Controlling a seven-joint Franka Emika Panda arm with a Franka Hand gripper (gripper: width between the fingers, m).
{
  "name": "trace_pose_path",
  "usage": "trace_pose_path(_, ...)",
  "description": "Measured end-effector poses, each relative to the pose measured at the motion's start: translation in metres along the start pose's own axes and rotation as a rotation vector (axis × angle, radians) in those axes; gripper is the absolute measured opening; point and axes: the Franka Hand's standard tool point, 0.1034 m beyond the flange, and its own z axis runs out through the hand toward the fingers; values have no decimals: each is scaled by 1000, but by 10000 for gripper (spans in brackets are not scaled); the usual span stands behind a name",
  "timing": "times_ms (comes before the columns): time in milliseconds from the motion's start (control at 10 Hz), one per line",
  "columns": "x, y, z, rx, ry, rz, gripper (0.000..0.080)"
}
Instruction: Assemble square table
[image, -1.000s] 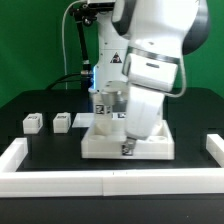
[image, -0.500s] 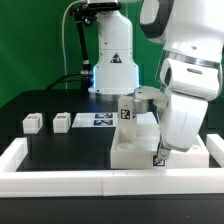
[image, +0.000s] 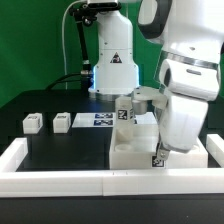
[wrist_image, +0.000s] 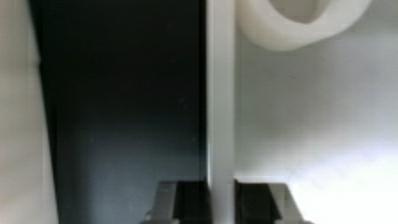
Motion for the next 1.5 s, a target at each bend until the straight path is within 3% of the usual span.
trace_pose_path(400, 24, 25, -6, -3, -12, -11, 63)
trace_pose_path(900, 18, 37, -10, 5, -22, 21, 63)
trace_pose_path(1000, 17, 37, -9, 6, -22, 23, 138)
trace_pose_path(1100, 16, 33, -7, 19, -27, 23, 138)
trace_pose_path(1300, 15, 22, -7, 64, -40, 21, 453)
trace_pose_path(1400, 14, 17, -8, 85, -46, 20, 453)
trace_pose_path(1500, 14, 15, -9, 96, -50, 20, 601)
